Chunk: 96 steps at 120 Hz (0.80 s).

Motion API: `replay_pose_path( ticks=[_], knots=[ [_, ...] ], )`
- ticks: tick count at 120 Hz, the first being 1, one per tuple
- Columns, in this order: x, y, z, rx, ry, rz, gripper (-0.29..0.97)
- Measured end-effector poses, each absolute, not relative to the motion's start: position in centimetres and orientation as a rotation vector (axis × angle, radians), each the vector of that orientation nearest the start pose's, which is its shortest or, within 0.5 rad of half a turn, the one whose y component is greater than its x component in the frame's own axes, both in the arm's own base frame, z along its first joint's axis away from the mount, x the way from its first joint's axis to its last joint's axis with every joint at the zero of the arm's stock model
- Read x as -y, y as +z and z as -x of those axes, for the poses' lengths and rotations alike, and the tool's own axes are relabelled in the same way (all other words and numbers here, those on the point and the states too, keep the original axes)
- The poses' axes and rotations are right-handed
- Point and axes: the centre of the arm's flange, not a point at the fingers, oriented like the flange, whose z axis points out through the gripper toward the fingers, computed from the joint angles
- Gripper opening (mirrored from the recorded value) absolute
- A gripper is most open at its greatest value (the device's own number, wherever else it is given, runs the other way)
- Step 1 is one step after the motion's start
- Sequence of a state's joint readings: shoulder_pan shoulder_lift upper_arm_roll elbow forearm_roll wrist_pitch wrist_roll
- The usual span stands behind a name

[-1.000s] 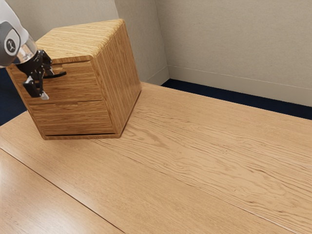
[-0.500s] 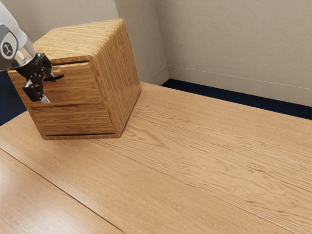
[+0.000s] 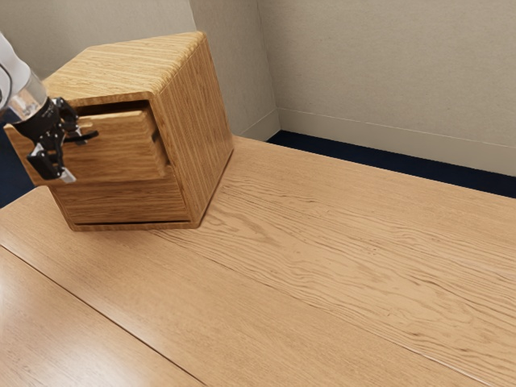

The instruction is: Pull the drawer handle with one arm to open the drawer

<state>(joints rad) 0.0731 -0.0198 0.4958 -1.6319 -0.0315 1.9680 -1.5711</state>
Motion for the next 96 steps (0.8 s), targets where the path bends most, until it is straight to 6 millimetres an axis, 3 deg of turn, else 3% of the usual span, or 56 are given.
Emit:
replay_pose_path(
  ticks=[50, 96],
  knots=[
    [-31.0, 64.7, -46.1, -2.551, 0.432, -1.357, 0.68],
    [-28.8, 64.6, -42.8, -2.542, 0.449, -1.357, 0.68]
  ],
)
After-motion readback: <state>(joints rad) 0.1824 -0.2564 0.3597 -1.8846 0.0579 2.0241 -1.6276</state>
